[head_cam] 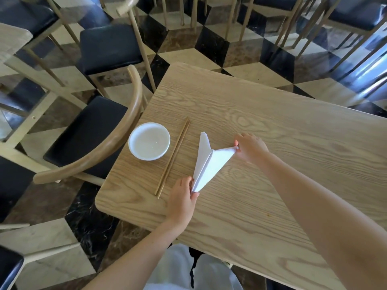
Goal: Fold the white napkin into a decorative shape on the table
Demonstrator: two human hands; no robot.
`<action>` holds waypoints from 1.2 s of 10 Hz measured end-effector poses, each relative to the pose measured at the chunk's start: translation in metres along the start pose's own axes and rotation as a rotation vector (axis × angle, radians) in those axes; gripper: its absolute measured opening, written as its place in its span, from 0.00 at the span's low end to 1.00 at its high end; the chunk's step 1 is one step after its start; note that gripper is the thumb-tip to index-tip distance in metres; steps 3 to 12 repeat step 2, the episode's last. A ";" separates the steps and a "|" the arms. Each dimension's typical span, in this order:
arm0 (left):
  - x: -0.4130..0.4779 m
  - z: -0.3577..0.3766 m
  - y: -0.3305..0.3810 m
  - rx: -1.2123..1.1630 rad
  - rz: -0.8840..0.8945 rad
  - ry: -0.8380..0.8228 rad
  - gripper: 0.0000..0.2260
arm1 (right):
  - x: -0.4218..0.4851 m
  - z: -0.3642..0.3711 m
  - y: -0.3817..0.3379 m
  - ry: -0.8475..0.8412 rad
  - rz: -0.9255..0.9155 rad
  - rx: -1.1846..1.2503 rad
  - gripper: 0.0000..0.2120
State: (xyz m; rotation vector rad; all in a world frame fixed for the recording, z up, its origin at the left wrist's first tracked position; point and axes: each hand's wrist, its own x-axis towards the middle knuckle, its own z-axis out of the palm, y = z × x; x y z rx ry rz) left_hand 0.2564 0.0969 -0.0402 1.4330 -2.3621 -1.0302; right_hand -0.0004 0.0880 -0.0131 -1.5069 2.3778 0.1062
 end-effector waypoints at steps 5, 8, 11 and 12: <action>0.028 -0.028 0.032 0.121 0.143 0.017 0.28 | -0.018 -0.009 0.014 -0.182 0.114 0.235 0.21; 0.028 -0.028 0.032 0.121 0.143 0.017 0.28 | -0.018 -0.009 0.014 -0.182 0.114 0.235 0.21; 0.028 -0.028 0.032 0.121 0.143 0.017 0.28 | -0.018 -0.009 0.014 -0.182 0.114 0.235 0.21; 0.028 -0.028 0.032 0.121 0.143 0.017 0.28 | -0.018 -0.009 0.014 -0.182 0.114 0.235 0.21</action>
